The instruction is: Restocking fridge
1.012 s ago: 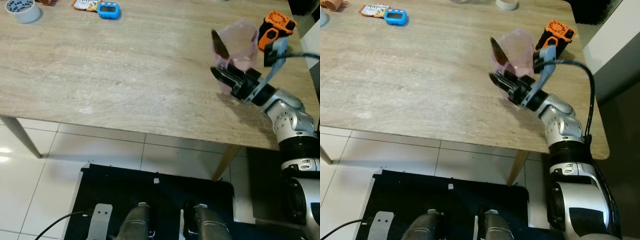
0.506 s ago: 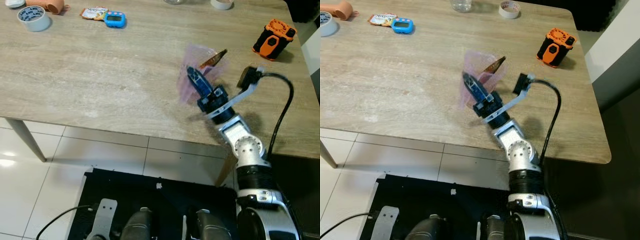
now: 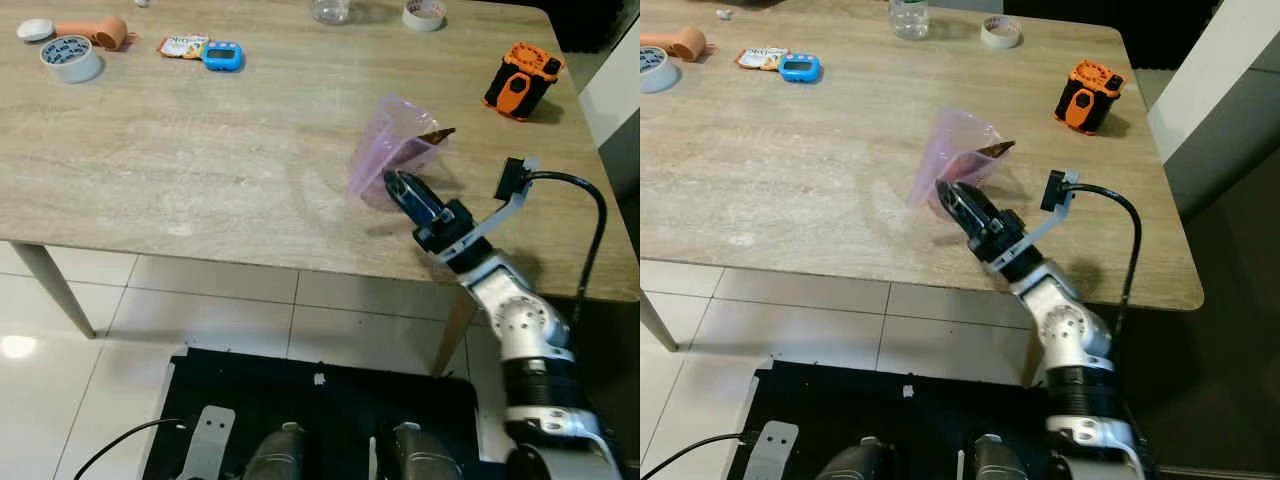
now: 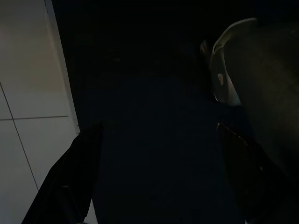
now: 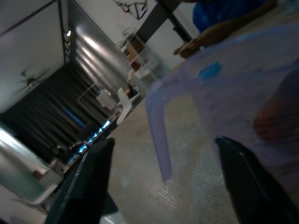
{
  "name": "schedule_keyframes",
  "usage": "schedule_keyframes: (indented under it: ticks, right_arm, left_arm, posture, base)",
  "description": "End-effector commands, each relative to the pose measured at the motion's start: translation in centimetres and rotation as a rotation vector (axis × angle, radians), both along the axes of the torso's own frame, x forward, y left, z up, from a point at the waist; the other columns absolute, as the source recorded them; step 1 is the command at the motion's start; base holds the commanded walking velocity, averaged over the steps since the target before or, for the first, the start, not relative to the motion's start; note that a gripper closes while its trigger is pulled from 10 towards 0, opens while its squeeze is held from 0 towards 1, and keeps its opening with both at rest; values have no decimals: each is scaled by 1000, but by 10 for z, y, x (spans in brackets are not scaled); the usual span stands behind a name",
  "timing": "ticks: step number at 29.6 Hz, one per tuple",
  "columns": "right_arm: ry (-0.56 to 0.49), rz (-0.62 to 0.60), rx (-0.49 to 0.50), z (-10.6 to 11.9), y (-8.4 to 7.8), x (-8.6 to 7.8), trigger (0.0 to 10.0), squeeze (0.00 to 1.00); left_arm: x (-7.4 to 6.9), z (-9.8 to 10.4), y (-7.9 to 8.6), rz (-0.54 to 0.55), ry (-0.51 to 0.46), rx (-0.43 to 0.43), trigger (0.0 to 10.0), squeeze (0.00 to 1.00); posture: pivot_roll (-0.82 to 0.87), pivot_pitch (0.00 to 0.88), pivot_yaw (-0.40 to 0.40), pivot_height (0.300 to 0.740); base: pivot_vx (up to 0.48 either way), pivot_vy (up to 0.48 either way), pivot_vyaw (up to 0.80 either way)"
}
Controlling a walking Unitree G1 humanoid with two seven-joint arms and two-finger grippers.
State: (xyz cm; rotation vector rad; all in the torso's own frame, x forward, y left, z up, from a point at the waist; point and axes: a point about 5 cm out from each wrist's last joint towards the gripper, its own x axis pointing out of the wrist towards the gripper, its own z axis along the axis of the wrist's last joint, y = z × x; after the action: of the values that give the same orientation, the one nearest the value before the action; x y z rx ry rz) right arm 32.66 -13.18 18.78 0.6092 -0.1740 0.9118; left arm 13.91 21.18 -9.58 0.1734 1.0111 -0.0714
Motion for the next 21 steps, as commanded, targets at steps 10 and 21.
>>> schedule_keyframes:
  ticks: [10, 21]
  right_arm:
    - [-63, 3, -258, -6, -12, -11, 10000, 1000]
    - [-94, -186, -478, 5, -3, -1, 10000, 0]
  left_arm:
    - [-11, -6, -10, -22, 50, -18, 10000, 0]
    - [-10, -6, -11, -15, 50, -19, 10000, 0]
  posture:
    - [-13, 184, -27, 740]
    - [-18, 173, -32, 740]
  base:
    - [0, 0, 0]
    - [0, 0, 0]
